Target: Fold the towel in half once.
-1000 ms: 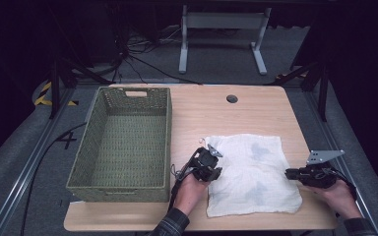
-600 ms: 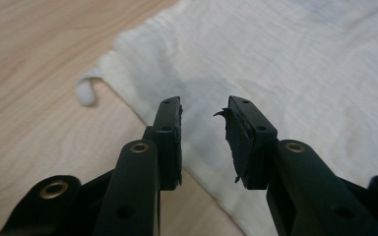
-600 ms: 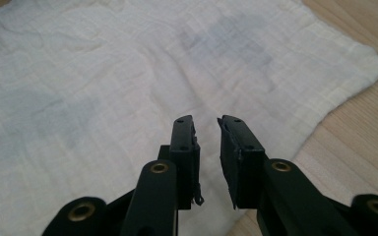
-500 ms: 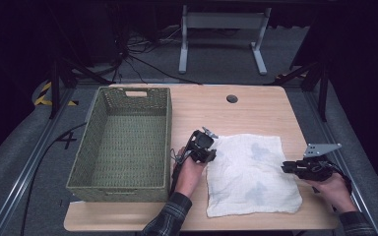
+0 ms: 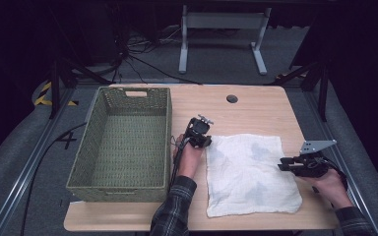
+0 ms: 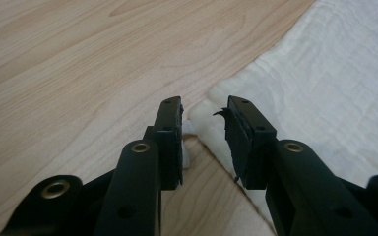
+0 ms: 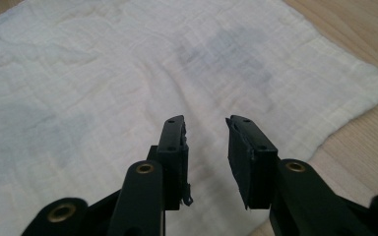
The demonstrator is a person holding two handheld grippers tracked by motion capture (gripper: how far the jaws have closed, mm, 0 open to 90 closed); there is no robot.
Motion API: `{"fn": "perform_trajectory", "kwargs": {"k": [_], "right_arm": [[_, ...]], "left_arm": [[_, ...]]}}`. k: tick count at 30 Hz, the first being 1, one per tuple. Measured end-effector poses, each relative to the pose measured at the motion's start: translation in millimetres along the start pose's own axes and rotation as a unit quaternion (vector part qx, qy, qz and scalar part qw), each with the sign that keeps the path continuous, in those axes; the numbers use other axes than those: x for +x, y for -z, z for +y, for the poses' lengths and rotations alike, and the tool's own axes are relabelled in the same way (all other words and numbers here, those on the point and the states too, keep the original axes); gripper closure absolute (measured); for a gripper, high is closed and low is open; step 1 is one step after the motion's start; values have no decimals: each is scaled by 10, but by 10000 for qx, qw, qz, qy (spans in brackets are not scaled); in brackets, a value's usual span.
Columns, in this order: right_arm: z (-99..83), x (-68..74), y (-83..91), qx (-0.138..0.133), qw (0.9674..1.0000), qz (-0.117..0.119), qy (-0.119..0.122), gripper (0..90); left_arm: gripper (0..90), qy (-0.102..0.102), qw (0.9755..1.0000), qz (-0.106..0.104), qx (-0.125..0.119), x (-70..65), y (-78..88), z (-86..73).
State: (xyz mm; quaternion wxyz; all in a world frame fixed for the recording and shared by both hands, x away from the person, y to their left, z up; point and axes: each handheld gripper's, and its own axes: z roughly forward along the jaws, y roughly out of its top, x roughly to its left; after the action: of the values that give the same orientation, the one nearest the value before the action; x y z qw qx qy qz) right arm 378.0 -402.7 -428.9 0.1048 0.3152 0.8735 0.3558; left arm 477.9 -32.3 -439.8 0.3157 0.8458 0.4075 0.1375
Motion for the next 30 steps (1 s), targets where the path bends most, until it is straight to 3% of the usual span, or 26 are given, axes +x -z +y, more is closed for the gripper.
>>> {"fn": "perform_trajectory", "kwargs": {"k": [6, 8, 10, 15, 22, 27, 30], "right_arm": [[91, -96, -40, -99, 9999, -124, -47, 655], [124, -145, -54, -185, 9996, -216, -67, 644], [164, -203, -86, -231, 9993, -280, -121, 642], [263, -339, -185, -292, 9985, -430, -184, 623], [297, -660, -250, -372, 9936, -927, -521, 617], [273, -810, -316, -367, 9913, -1041, -711, 619], [265, -884, -416, -225, 9909, -1066, -787, 627]], "left_arm": [[673, 36, 9999, -3, 117, 38, -150, -4], [675, 105, 9999, -47, 56, 55, -170, -17], [682, 47, 10000, -23, 54, 48, -174, -16], [795, -33, 10000, -31, -17, 41, -170, -39], [870, -167, 9999, 4, 34, 7, -170, -29], [875, -102, 9999, -72, 1, 30, -170, -37], [876, -82, 9999, -97, 0, 37, -171, -36]]}}
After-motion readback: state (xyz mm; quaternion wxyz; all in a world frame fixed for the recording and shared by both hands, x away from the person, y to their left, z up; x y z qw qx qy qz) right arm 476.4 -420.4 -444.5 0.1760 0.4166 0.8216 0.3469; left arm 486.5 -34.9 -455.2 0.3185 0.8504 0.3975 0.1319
